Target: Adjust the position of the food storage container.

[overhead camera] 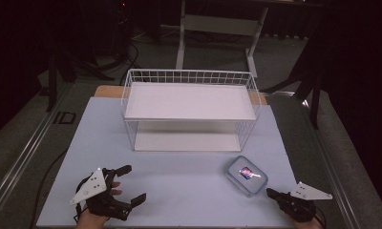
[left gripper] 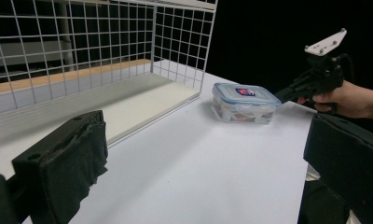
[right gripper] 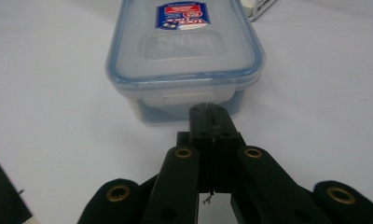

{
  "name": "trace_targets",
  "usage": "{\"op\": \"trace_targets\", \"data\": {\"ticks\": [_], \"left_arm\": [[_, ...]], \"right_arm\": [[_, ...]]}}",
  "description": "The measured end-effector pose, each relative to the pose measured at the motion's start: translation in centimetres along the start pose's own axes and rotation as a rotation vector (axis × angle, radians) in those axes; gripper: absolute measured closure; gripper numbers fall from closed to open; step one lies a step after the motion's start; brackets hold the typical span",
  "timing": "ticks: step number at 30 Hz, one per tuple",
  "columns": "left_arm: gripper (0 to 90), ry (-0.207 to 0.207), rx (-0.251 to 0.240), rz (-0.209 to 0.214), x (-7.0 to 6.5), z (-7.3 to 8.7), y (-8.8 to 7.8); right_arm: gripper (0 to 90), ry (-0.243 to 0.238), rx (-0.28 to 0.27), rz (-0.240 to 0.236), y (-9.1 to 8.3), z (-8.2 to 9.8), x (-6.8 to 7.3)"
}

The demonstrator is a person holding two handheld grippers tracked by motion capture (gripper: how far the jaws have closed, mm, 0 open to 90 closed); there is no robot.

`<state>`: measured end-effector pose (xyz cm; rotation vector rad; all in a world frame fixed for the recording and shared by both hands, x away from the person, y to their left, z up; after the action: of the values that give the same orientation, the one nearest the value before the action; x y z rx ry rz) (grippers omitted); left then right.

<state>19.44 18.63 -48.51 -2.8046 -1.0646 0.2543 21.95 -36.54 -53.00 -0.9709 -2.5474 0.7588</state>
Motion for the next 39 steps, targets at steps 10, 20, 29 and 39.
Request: {"op": "trace_targets", "data": {"ticks": [10, 20, 29, 39], "left_arm": [[0.4, 0.0, 0.001, -0.002, 0.1, 0.0, 0.0], [0.4, 0.002, -0.002, -0.002, 0.0, 0.0, -0.1], [0.4, 0.006, -0.002, 0.001, -0.1, -0.1, -0.1], [0.4, -0.001, -0.006, -0.001, -0.1, -0.1, -0.3]], "right_arm": [[90.0, -0.003, 0.028, 0.025, 1.0, -1.2, -1.1], [90.0, -0.016, 0.043, 0.03, 2.6, -2.7, -2.2], [90.0, -0.017, 0.042, 0.032, 3.7, -4.0, -3.1], [90.0, 0.008, 0.096, 0.111, 4.0, -4.6, -4.0]]}}
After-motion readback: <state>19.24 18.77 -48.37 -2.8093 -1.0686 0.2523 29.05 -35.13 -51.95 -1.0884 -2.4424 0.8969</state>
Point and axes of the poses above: each handheld gripper's, and its own axes: y roughly forward along the jaws, z roughly out of its underside, x roughly to its left, the point moved 1 cm from there along y, roughly forward along the jaws, and after that the axes turned 6 degrees about -z, right-handed, at the moved point
